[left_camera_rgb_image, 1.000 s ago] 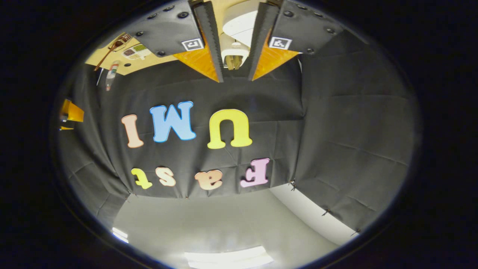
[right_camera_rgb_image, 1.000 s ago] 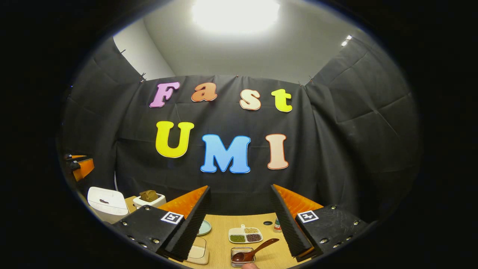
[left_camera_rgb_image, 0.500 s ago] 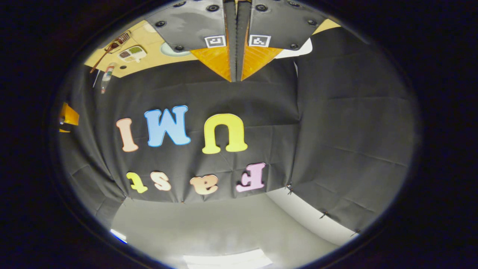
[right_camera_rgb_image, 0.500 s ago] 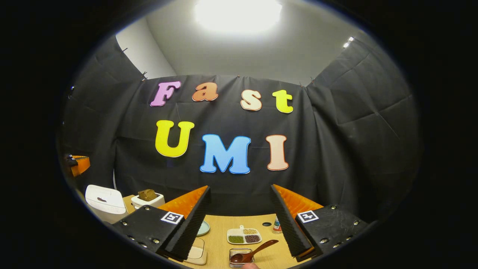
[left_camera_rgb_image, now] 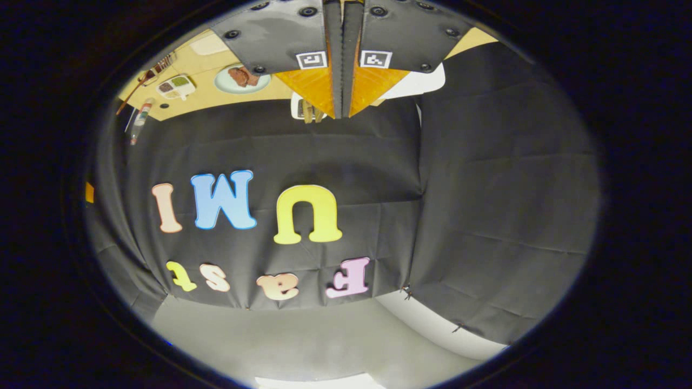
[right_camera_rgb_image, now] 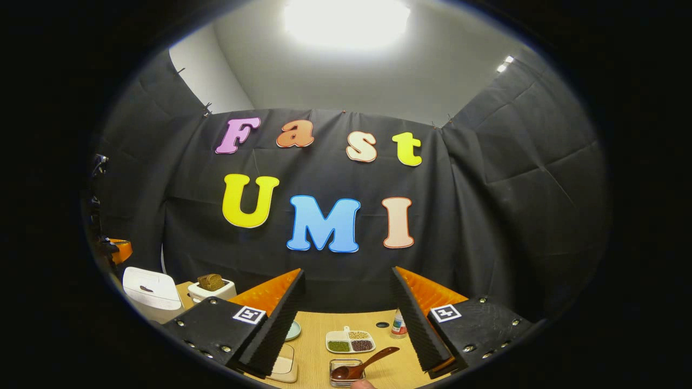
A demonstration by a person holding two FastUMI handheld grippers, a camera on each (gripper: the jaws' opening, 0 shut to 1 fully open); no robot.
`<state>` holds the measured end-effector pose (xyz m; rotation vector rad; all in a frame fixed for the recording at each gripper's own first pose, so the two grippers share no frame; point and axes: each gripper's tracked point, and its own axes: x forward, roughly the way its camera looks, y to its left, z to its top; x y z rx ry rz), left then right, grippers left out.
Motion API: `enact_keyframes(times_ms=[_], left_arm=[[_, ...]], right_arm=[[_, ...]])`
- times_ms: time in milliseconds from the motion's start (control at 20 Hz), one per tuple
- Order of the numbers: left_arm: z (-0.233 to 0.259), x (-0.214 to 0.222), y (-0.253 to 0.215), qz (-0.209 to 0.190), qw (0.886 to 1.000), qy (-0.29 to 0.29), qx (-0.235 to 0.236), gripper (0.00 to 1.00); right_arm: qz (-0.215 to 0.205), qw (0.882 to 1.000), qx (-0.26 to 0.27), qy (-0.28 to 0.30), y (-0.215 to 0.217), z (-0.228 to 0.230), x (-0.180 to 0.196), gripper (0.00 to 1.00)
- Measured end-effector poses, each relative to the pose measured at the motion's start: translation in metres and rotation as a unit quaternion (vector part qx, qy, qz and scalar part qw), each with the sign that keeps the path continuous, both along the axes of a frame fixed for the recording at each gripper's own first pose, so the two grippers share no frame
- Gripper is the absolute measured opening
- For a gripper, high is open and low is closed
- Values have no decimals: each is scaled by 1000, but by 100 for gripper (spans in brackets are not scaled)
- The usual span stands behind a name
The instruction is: Close the left gripper, press the button to open the rice cooker; take a wooden spoon from the chopstick holder with the right hand, scoop a spoonful of rice and pour it into the rice cooker, then put the wooden spoon back into the chopstick holder.
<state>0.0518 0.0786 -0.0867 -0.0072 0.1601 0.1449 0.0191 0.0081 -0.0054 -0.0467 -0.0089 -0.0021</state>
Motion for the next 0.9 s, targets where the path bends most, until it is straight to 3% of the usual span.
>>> enact_keyframes(times_ms=[300, 600, 900], left_arm=[[-52, 11, 20, -11, 998, 52, -35, 8], [-114, 15, 35, 3, 990, 115, -75, 8], [-151, 13, 33, 11, 984, 154, -84, 8]], right_arm=[[-16, 1000, -8, 12, -6, -5, -11, 95], [-29, 999, -23, 25, -11, -13, -23, 95], [-39, 998, -25, 30, -22, -13, -28, 95]])
